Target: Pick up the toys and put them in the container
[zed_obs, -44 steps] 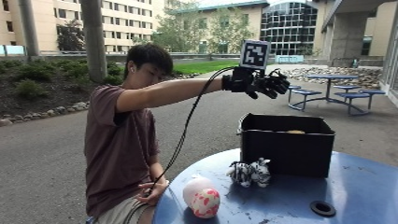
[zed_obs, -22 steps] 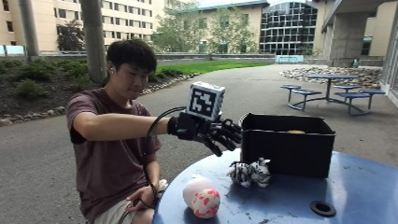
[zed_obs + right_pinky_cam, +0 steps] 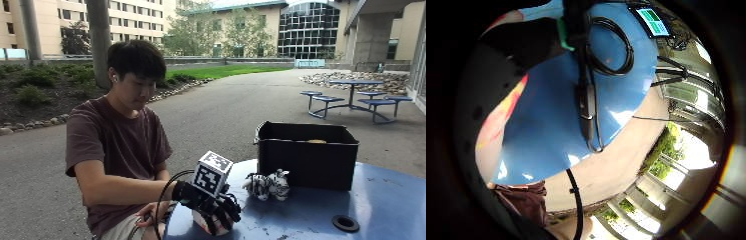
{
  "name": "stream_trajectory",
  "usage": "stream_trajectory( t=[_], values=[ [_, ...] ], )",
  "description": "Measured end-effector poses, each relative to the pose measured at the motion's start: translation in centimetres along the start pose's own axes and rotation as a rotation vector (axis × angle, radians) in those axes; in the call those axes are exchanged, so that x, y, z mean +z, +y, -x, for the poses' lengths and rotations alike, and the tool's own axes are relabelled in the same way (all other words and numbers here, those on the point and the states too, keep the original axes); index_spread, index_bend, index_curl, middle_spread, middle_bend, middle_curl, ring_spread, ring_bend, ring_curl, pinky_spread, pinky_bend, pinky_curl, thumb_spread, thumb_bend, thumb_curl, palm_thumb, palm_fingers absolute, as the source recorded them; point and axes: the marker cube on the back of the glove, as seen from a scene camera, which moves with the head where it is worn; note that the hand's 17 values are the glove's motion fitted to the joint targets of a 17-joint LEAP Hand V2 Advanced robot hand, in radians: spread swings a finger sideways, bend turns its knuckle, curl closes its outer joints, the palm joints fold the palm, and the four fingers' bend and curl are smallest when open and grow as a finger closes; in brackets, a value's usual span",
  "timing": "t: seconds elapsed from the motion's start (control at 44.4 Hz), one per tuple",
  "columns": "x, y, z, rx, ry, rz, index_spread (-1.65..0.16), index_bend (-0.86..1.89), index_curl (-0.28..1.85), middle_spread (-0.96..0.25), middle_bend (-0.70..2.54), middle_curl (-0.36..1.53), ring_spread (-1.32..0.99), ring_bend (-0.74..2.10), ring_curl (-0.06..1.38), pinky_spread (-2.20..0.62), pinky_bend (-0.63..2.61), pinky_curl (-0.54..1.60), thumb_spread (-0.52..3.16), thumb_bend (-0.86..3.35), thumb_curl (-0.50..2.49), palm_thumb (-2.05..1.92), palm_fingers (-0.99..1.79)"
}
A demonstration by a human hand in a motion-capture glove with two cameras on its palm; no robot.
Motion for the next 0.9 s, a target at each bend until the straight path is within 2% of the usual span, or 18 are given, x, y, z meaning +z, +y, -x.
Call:
stream_trajectory(
  t=[0.09,0.27,0.315,0.428,0.563,0.608,0.653,0.788,0.9],
  values=[
    [0.5,0.0,0.1,-0.024,-0.005,-0.071,-0.2,0.3,0.18,0.04,0.14,0.25,-0.08,0.7,0.34,-0.16,1.1,0.34,1.44,0.28,0.49,0.52,0.39],
    [0.2,-1.2,-1.2,-0.121,-0.179,-0.311,-0.18,0.36,0.22,-0.09,0.46,0.36,-0.25,0.9,0.41,-0.37,0.99,0.32,1.41,0.44,0.62,0.84,1.13],
    [0.1,-1.5,-1.3,-0.131,-0.213,-0.358,-0.18,0.37,0.24,-0.12,0.54,0.4,-0.28,0.91,0.43,-0.38,0.96,0.33,1.29,0.4,0.66,0.85,1.13],
    [-0.8,-2.3,-1.5,-0.184,-0.303,-0.393,-0.16,0.51,0.31,-0.17,0.85,0.52,-0.3,1.01,0.5,-0.38,0.94,0.36,1.05,0.36,0.76,0.87,1.34],
    [-5.6,-3.3,-1.8,-0.262,-0.374,-0.33,-0.16,0.72,0.41,-0.2,1.03,0.61,-0.33,1.12,0.56,-0.37,0.99,0.4,0.78,0.32,0.86,0.83,1.25],
    [-8.5,-3.5,-1.8,-0.279,-0.375,-0.346,-0.17,0.76,0.43,-0.22,1.06,0.64,-0.36,1.16,0.58,-0.36,1.01,0.41,0.71,0.3,0.88,0.82,1.16],
    [-11.3,-3.7,-1.6,-0.289,-0.367,-0.366,-0.2,0.77,0.45,-0.24,1.06,0.66,-0.38,1.19,0.61,-0.37,1.02,0.43,0.68,0.23,0.88,0.73,0.95],
    [-19.1,-5.0,-0.5,-0.285,-0.27,-0.425,-0.24,0.84,0.55,-0.28,1.14,0.74,-0.43,1.28,0.68,-0.38,1.12,0.5,0.58,0.18,0.92,0.68,0.76],
    [-23.2,-6.3,0.2,-0.262,-0.222,-0.444,-0.27,0.89,0.6,-0.3,1.21,0.81,-0.47,1.33,0.72,-0.38,1.19,0.54,0.53,0.17,0.96,0.68,0.67]
  ],
)
